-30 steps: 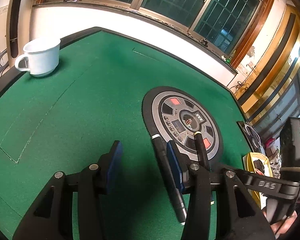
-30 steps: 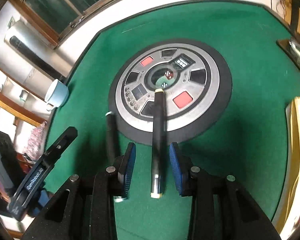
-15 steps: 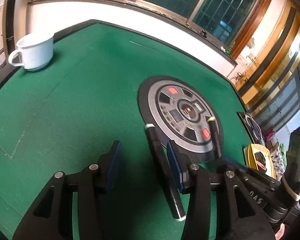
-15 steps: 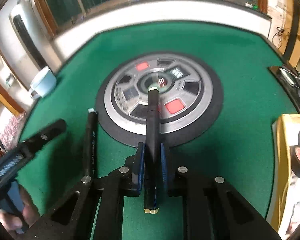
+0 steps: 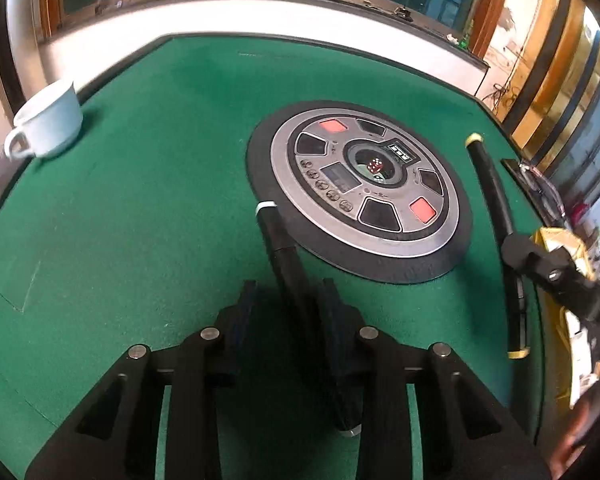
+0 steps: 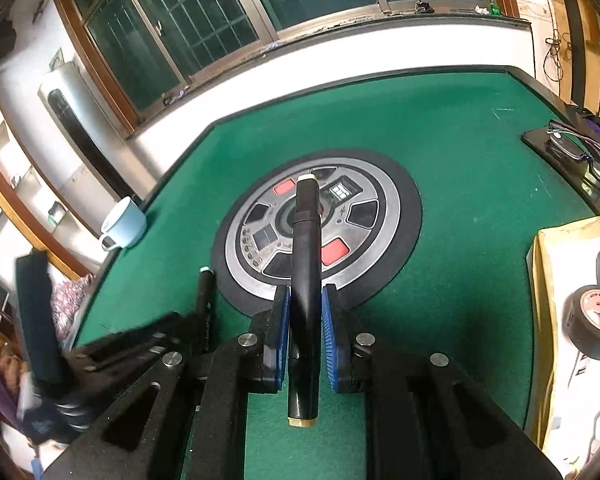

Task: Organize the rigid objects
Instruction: 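Grasp a black marker with the left gripper while the right gripper holds its marker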

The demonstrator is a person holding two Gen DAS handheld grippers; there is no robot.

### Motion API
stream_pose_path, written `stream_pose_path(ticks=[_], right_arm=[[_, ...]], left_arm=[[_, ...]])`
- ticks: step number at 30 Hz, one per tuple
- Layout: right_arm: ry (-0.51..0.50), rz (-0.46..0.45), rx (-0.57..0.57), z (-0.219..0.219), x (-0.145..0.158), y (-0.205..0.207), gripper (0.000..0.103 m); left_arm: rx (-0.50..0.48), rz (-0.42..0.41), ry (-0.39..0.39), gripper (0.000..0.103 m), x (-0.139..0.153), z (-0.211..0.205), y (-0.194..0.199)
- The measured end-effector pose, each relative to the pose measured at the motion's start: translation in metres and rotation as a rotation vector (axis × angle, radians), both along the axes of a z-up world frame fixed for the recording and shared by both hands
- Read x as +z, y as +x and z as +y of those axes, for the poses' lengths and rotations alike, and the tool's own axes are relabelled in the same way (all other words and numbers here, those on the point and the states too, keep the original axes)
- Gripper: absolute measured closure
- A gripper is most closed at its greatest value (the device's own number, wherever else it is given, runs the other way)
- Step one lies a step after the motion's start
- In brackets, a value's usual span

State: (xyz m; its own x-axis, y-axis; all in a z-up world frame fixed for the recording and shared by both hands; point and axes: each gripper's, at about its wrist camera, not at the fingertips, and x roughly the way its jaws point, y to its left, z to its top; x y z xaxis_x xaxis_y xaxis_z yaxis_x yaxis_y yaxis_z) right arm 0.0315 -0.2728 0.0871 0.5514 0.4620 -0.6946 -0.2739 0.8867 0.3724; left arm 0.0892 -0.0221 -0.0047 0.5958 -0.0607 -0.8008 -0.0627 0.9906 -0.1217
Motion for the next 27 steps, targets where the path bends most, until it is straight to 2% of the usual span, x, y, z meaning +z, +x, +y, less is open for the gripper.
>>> stream_pose_path(ticks=[2,5,11,13,17,19,24,27], right_arm=[[0.016,-0.004,-0.003,-0.004,0.003,-0.003,0.089],[0.033,-0.011,-0.002,-0.007,0.007,-0.005,0.089],[0.047,-0.011,0.024,0.0,0.006,-0.008,0.089],[0.043,-0.012,0.031,0.004,0.006,-0.008,0.089],[0.032,-0.01,0.036,0.007,0.003,-0.008,0.089],[0.027,-0.002,0.034,0.005,0.001,-0.006,0.089],[0.024,0.006,0.033,0.005,-0.001,-0.005,0.089],[0.019,0.003,0.034,0.006,-0.001,-0.005,0.089]], left_arm=[[-0.027,-0.003,0.036,0.085,0.0,-0.009,-0.001],[-0.046,-0.022,0.095,0.086,0.0,-0.015,-0.008],[-0.07,-0.013,0.06,0.087,-0.001,-0.003,-0.02],[-0.094,0.004,0.069,0.087,-0.007,-0.006,-0.018],[-0.109,-0.019,0.11,0.086,-0.009,-0.01,-0.021],[-0.101,-0.014,0.086,0.086,-0.008,-0.007,-0.022],[-0.104,-0.028,0.099,0.09,-0.006,-0.008,-0.027],[-0.099,-0.03,0.053,0.091,-0.009,-0.005,-0.022]])
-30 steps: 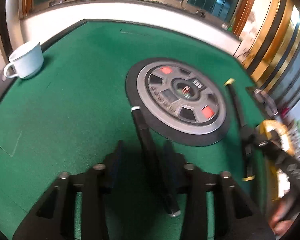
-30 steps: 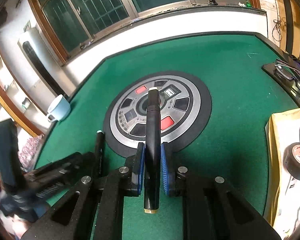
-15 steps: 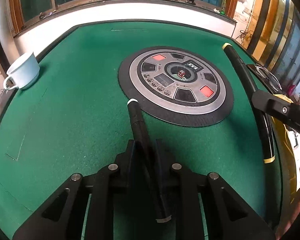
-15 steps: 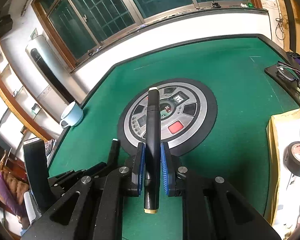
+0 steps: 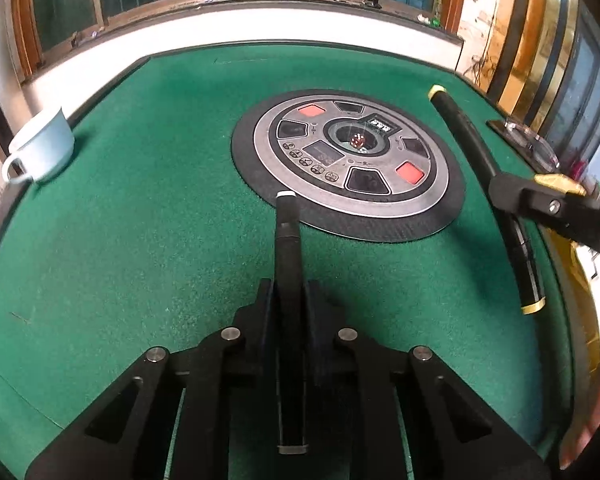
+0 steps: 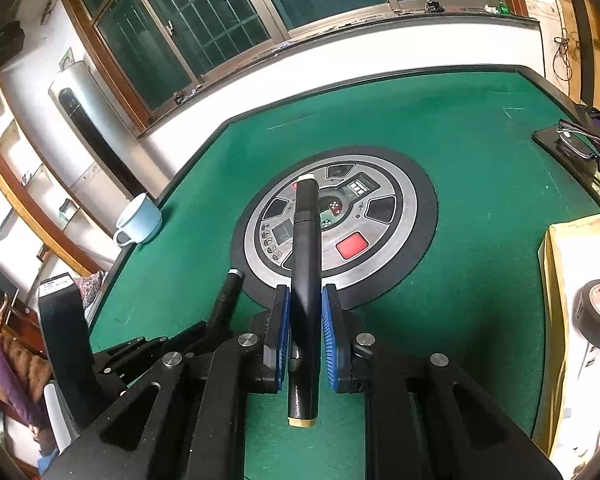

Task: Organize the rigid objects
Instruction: 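Grasp a black marker with the left gripper while the right gripper holds its marker, then lift both black markers off the dial mat and carry them toward the tray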

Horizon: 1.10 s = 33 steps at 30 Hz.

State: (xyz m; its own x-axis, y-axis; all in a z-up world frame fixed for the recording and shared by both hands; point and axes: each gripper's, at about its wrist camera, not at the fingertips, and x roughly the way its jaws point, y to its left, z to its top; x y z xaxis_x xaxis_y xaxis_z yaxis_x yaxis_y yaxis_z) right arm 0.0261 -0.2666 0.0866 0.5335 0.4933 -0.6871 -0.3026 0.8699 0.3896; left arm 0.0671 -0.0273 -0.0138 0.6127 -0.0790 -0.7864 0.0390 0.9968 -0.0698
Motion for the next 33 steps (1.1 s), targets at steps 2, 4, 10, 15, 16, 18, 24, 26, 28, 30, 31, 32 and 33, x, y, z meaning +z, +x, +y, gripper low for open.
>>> stream_pose_path(ticks=[2,4,10,15,16,18,24,26,28,30,31,32,33], right_arm=[[0.006,0.005,0.005,0.0,0.0,0.0,0.089],[0.012,0.001,0.01,-0.001,0.001,-0.001,0.089],[-0.008,-0.006,0.036,0.009,-0.003,-0.005,0.089],[-0.028,0.0,0.047,0.016,-0.008,-0.006,0.089],[-0.035,-0.007,0.047,0.017,-0.007,-0.007,0.089],[-0.046,-0.017,0.042,0.018,-0.007,-0.008,0.089],[-0.041,-0.009,0.05,0.02,-0.009,-0.01,0.089],[-0.041,-0.009,0.052,0.02,-0.009,-0.009,0.089],[-0.041,-0.008,0.051,0.019,-0.009,-0.009,0.089],[-0.044,-0.009,0.047,0.018,-0.01,-0.009,0.089],[-0.047,-0.008,0.045,0.018,-0.011,-0.008,0.089],[-0.048,-0.007,0.045,0.018,-0.011,-0.008,0.089],[-0.05,-0.003,0.042,0.017,-0.012,-0.007,0.089]], left_arm=[[0.007,0.008,-0.024,0.091,0.0,0.002,0.0],[-0.002,0.015,-0.077,0.091,0.001,0.004,-0.003],[0.004,-0.025,-0.136,0.091,0.013,0.009,-0.019],[0.007,-0.05,-0.15,0.091,0.023,0.017,-0.031],[0.01,-0.056,-0.153,0.091,0.025,0.018,-0.033],[0.011,-0.064,-0.16,0.091,0.029,0.02,-0.037],[0.008,-0.081,-0.168,0.091,0.038,0.02,-0.049],[0.003,-0.088,-0.166,0.091,0.041,0.019,-0.052],[-0.001,-0.093,-0.163,0.091,0.045,0.018,-0.055],[-0.004,-0.101,-0.163,0.091,0.049,0.017,-0.057],[-0.004,-0.103,-0.165,0.091,0.05,0.018,-0.057],[-0.008,-0.103,-0.166,0.091,0.051,0.018,-0.056],[-0.01,-0.105,-0.169,0.091,0.052,0.017,-0.055]])
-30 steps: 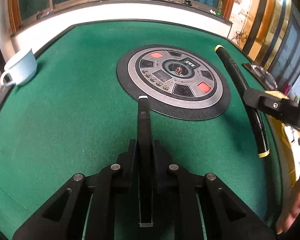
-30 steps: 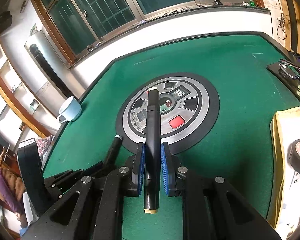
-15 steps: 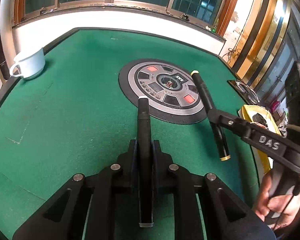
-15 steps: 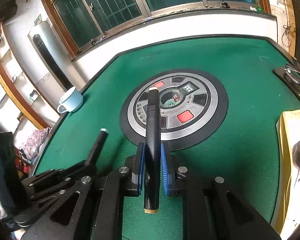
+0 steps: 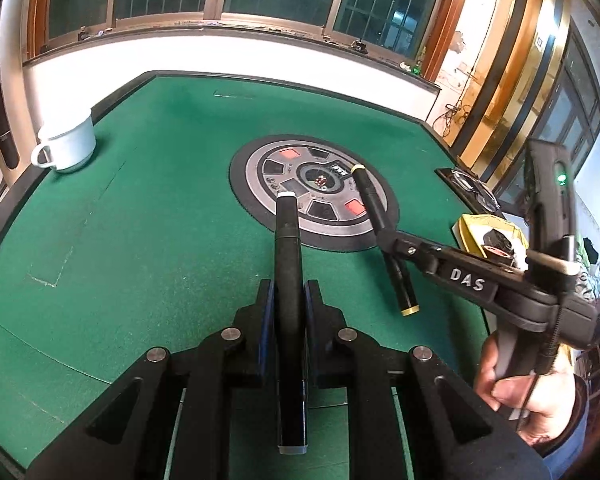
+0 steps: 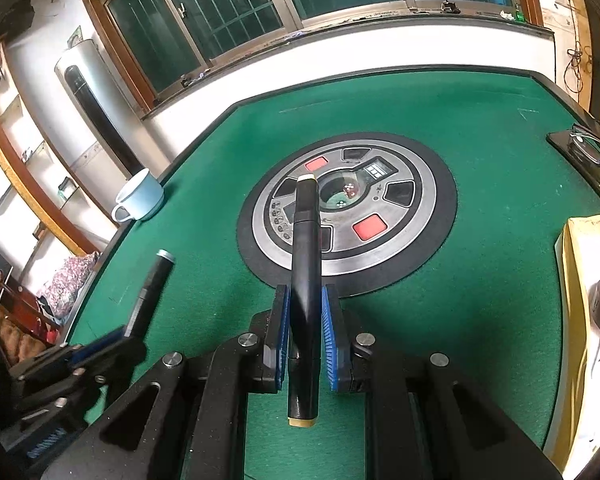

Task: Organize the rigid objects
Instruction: 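Lift both black markers off the dial mat and carry them toward the tray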

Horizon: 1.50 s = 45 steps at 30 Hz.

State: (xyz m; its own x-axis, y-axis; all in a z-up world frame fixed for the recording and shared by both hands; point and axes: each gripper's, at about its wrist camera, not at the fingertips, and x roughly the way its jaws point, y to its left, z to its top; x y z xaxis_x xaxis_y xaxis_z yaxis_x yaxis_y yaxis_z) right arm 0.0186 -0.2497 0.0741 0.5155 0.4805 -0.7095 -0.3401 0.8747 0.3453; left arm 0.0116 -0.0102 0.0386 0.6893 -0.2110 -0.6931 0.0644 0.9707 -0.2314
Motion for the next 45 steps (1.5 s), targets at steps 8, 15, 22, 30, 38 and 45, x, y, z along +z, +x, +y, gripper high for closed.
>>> stream_pose_path(ticks=[8,15,22,30,38,45], right_arm=[[-0.004,0.026,-0.02,-0.007,-0.007,0.005,0.089],[-0.005,0.051,-0.003,-0.006,-0.013,0.007,0.089],[-0.004,0.057,-0.001,-0.009,-0.015,0.009,0.089],[0.004,0.071,0.007,-0.009,-0.017,0.009,0.089],[0.021,0.081,0.017,-0.012,-0.016,0.009,0.089],[0.026,0.092,0.014,-0.012,-0.018,0.01,0.089]], left_arm=[[-0.025,0.001,-0.004,0.091,0.003,-0.006,0.005],[-0.03,0.009,-0.021,0.091,-0.001,0.003,0.008],[-0.021,0.015,-0.044,0.091,-0.006,0.019,0.009],[-0.024,0.022,-0.056,0.091,-0.009,0.017,0.012],[-0.046,0.038,-0.061,0.091,-0.011,0.01,0.025],[-0.07,0.046,-0.073,0.091,-0.012,0.003,0.032]])
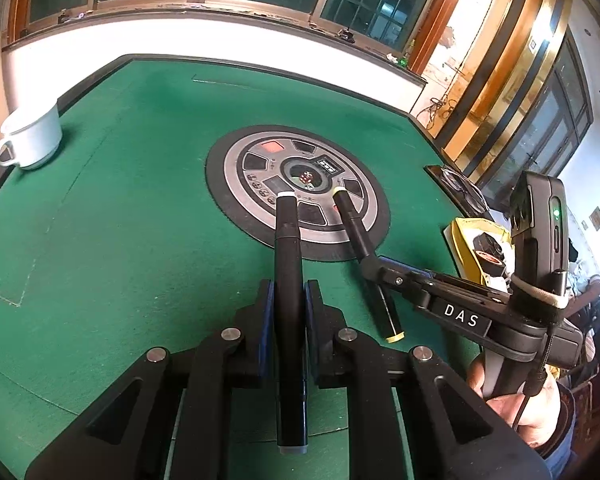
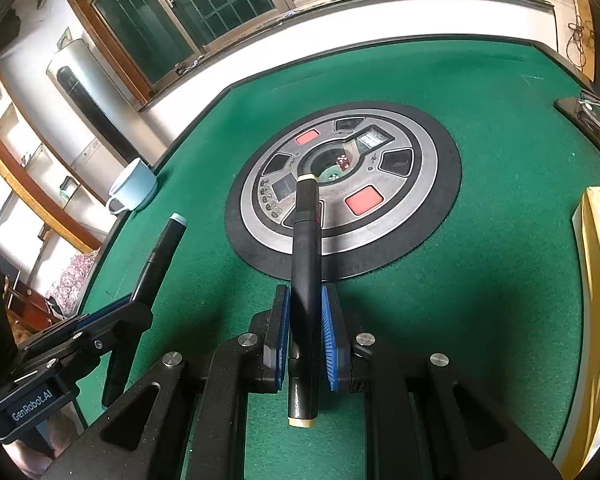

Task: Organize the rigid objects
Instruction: 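Lift both black markers off the dial mat and carry them toward the tray, then lower both markers into the tray and open both grippers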

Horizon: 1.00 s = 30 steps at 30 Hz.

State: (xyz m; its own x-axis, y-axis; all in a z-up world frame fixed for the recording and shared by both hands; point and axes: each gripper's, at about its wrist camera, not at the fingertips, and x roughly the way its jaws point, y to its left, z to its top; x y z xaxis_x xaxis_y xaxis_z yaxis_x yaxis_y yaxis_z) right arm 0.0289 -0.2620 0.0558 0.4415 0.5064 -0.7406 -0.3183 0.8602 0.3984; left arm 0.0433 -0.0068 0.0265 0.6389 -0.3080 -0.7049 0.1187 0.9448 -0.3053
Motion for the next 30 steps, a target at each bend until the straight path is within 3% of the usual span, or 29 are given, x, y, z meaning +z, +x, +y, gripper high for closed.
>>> stream_pose_path(ticks=[9,19,26,30], right_arm=[[0.043,-0.002,0.01,-0.002,0.007,-0.003,0.089],[0.151,-0.044,-0.058,-0.035,0.037,-0.016,0.089],[0.19,-0.085,-0.164,-0.11,0.055,-0.037,0.089],[0.136,-0.083,-0.263,-0.165,0.053,-0.047,0.089]], left_arm=[[-0.003,-0.002,-0.001,0.091,0.005,-0.006,0.001],[-0.059,-0.056,0.005,0.091,0.03,-0.047,-0.007],[-0.174,-0.058,-0.03,0.091,0.044,-0.11,-0.002],[-0.272,-0.023,-0.069,0.091,0.043,-0.168,0.004]])
